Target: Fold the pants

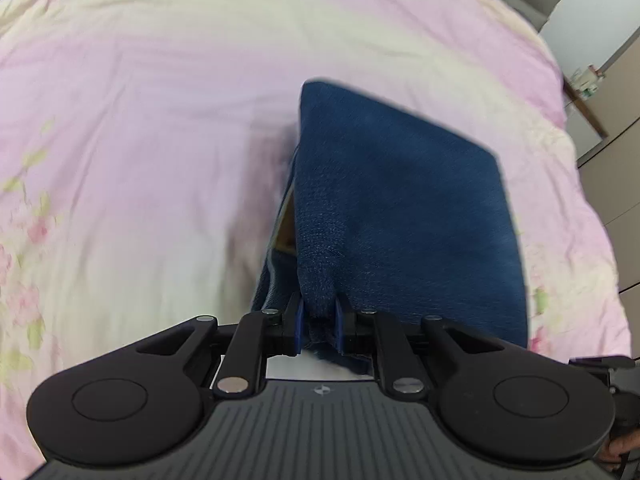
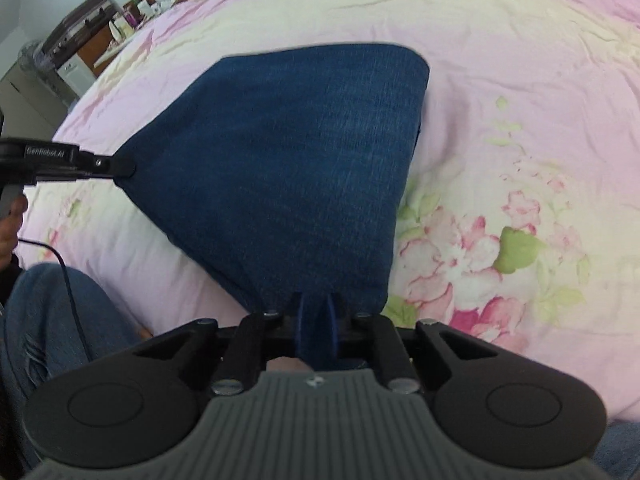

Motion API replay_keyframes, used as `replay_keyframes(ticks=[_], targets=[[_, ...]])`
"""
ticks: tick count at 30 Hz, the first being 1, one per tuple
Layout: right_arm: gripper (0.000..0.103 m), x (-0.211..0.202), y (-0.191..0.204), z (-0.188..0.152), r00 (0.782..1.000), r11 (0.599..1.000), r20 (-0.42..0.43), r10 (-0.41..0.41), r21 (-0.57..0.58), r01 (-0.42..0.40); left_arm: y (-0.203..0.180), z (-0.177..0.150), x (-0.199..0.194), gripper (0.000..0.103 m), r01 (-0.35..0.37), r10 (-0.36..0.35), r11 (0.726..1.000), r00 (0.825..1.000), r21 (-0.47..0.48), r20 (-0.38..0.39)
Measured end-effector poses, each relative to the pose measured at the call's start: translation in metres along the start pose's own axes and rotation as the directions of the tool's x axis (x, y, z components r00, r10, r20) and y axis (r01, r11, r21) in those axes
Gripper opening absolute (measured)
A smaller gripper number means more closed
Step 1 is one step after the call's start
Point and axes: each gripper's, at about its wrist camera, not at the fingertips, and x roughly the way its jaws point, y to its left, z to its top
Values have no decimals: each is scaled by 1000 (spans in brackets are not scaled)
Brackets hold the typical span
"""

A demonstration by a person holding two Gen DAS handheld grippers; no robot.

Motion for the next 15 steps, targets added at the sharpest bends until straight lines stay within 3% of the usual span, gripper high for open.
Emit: replay_keyframes(ticks=[5, 6, 10, 14, 15], targets=[[0, 51, -2, -26, 997, 999, -56, -43, 23, 44, 10, 0, 22, 20, -24, 20, 998, 998, -62, -65], [0, 54, -4, -28, 998, 998, -58, -39, 42, 41, 11, 1, 23, 28, -39, 34, 997, 997, -61, -75], [0, 45, -6, -27, 997, 999, -67, -27, 26, 29, 2, 1, 8, 45, -102, 102, 995, 993, 7, -65], [0, 20, -12, -29, 993, 998, -108, 41, 47, -36, -11, 0, -24, 48, -142, 142, 986, 990, 89, 8], [4, 11, -15, -28, 994, 997, -91, 58, 50, -54, -12, 2, -28, 56, -139, 137, 986, 990, 91, 25]])
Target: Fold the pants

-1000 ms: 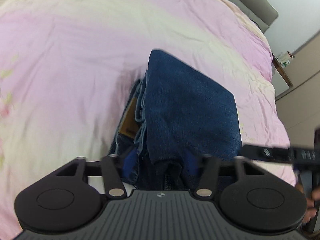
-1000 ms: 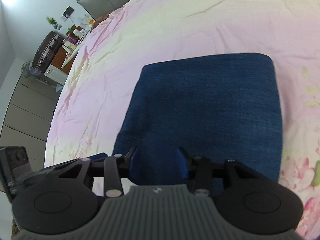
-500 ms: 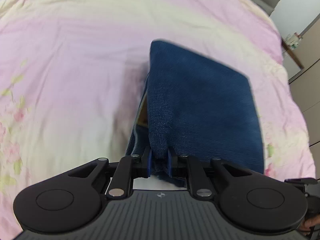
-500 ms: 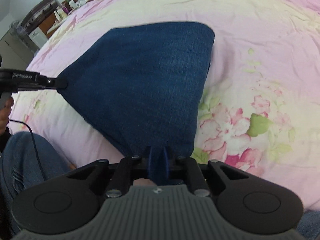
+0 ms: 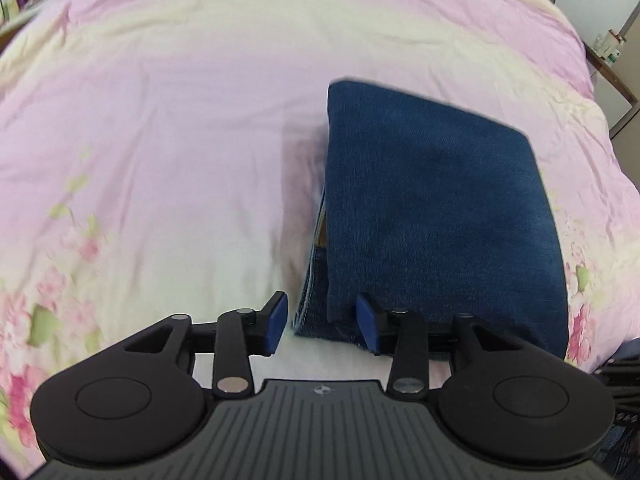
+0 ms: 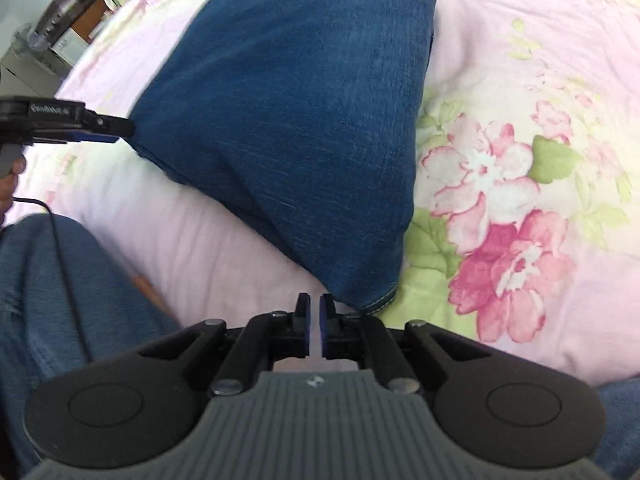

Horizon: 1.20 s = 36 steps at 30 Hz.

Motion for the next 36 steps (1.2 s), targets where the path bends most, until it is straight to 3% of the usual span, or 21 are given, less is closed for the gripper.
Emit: replay_keyframes(ticks=[1, 3, 6, 9, 12, 15, 17, 22, 28, 30, 32, 33, 36], targets=[[17, -10, -2, 2, 1000, 1000, 23, 7, -1, -7, 1, 3, -4, 71, 25, -24, 1000, 999, -9, 21], [39, -24, -10, 11, 997, 1000, 73, -5, 2, 5, 7, 10, -5, 83, 88, -85, 995, 995, -50, 51], [46, -33, -26, 30, 990, 999, 141, 7, 52, -15, 17, 19, 10, 83, 133, -128, 984, 991, -119, 50], [48, -35, -44, 48, 982, 991, 184, 39, 120, -61, 24, 28, 33, 83, 163, -160, 973, 987, -164, 34], [50, -28, -60, 67, 979, 979, 198, 56, 182, -93, 36, 31, 60, 83, 173, -189, 960, 981, -222, -52], [51, -18, -70, 85, 979, 967, 190, 75, 226, -117, 52, 28, 76, 88, 242, -285, 918, 953, -313, -99], [52, -11, -76, 92, 981, 966, 179, 78, 228, -119, 64, 24, 88, 89, 296, -365, 877, 923, -379, -121], [52, 11, -105, 106, 979, 939, 158, 129, 297, -172, 86, 14, 118, 90, 386, -491, 790, 864, -475, -115], [53, 37, -129, 122, 962, 896, 147, 231, 353, -269, 91, 24, 136, 88, 458, -573, 748, 811, -481, -117], [55, 46, -133, 128, 958, 888, 140, 250, 361, -285, 91, 29, 139, 80, 488, -597, 731, 796, -477, -101], [56, 52, -139, 130, 953, 874, 142, 268, 380, -302, 89, 32, 145, 73, 521, -631, 696, 772, -494, -73], [57, 54, -141, 132, 949, 863, 146, 278, 396, -313, 86, 33, 148, 73, 527, -635, 691, 770, -495, -67], [55, 64, -149, 130, 939, 823, 167, 300, 451, -344, 78, 31, 152, 71, 519, -616, 691, 787, -503, -34]])
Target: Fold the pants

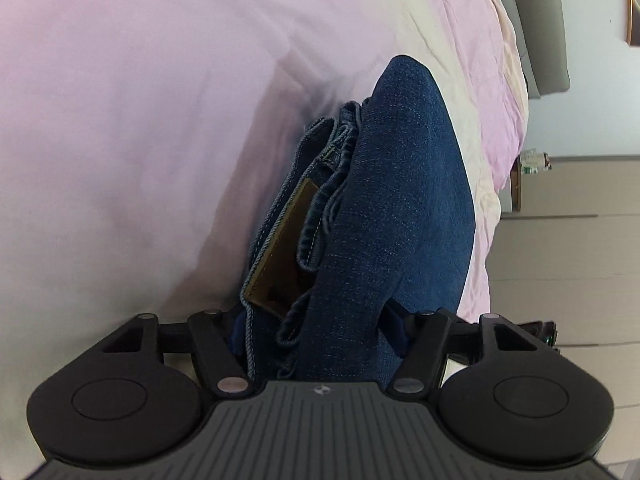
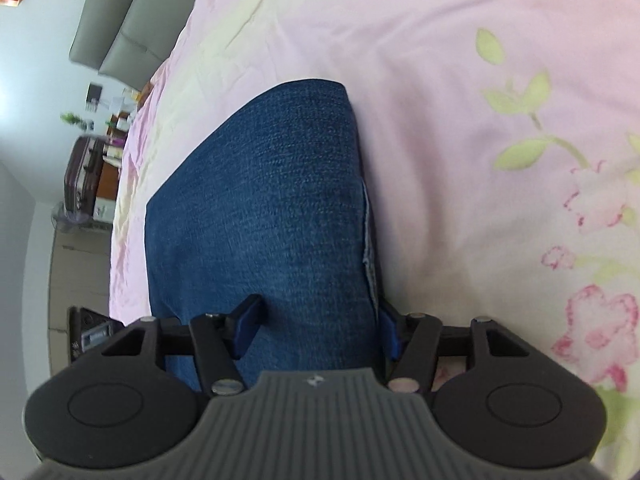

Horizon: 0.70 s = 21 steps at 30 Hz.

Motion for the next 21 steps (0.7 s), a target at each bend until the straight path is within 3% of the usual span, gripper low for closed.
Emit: replay_keyframes(ticks=[7, 10, 15, 21], targets=[[32, -12, 16, -15, 999, 1000, 32, -9, -25, 10, -8, -16, -16, 50, -14, 12, 1000, 997, 23, 82], [22, -26, 31, -20, 999, 999, 45, 2, -40, 0, -15, -22, -24, 46, -24, 21, 999, 993, 25, 119], [17, -48, 71, -23, 999, 993, 51, -1, -118, 7, -18, -33, -45, 43, -5, 1, 1000, 986, 22, 164], [17, -61, 114, -26, 998, 978, 55, 41, -208, -29, -23, -37, -99, 43, -8, -6, 998, 966, 55, 258]])
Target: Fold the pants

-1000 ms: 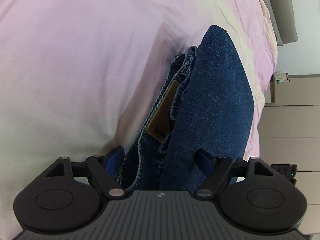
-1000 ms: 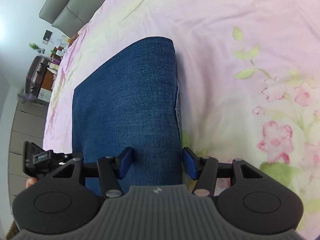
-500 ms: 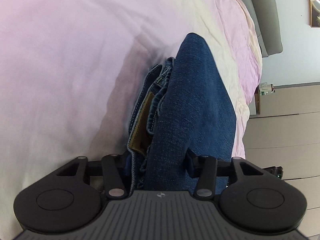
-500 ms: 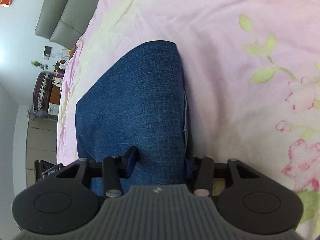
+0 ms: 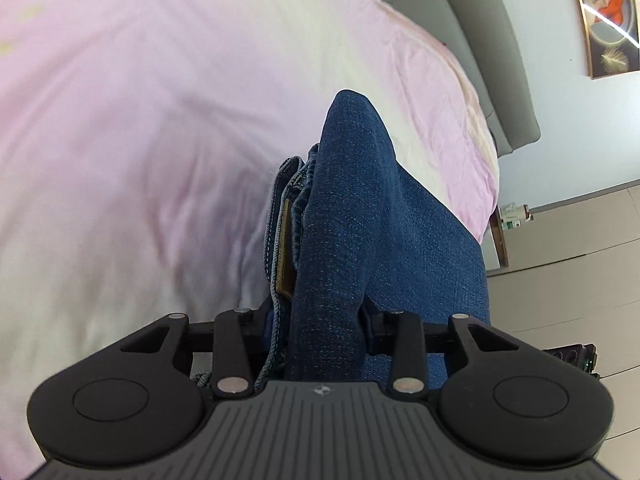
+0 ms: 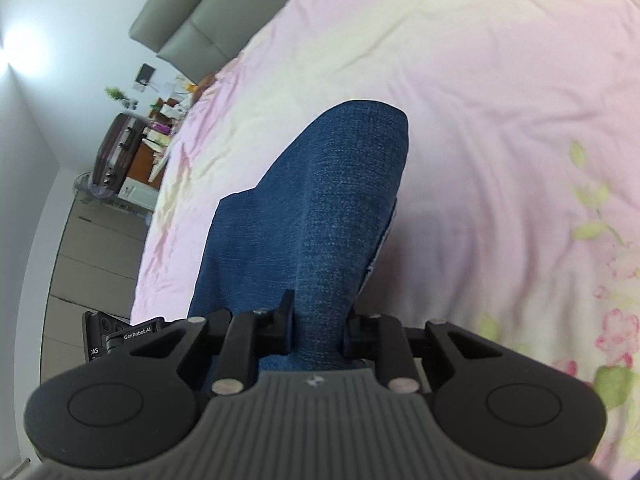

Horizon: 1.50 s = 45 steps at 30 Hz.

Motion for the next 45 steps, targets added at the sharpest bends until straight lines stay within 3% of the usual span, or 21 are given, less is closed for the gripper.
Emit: replay_keyframes(ticks=[9, 16, 23, 28, 33, 35, 38, 42, 45], targets=[[17, 57, 48, -3, 989, 989, -1, 145, 22, -145, 15, 48, -79, 43, -141, 135, 987, 988, 73, 75], [16, 135, 66, -3, 982, 982, -50, 183, 56, -180, 46, 71, -79, 43, -217, 213, 975, 974, 50, 74], [16, 183, 58, 3, 987, 991, -88, 135, 29, -133, 85, 70, -52, 43, -198, 198, 980, 979, 0, 45], [18, 210, 48, 1, 990, 998, -128, 52, -16, -54, 96, 64, -42, 51, -215, 212, 975, 976, 56, 43], [37, 222, 51, -1, 991, 996, -126, -50, -81, 40, 88, 57, -45, 63, -259, 254, 963, 964, 67, 81], [43, 220, 60, -1, 990, 990, -111, -92, -119, 79, 72, 52, -48, 67, -328, 315, 939, 941, 101, 124], [44, 209, 77, -3, 983, 967, -76, -165, -210, 146, 40, 37, -60, 67, -449, 411, 881, 883, 149, 226], [47, 179, 95, -11, 973, 923, -15, -230, -321, 213, -7, 10, -89, 66, -525, 431, 832, 815, 180, 388], [51, 145, 119, -20, 971, 878, 77, -228, -414, 240, -54, -11, -108, 66, -615, 455, 752, 746, 238, 486]])
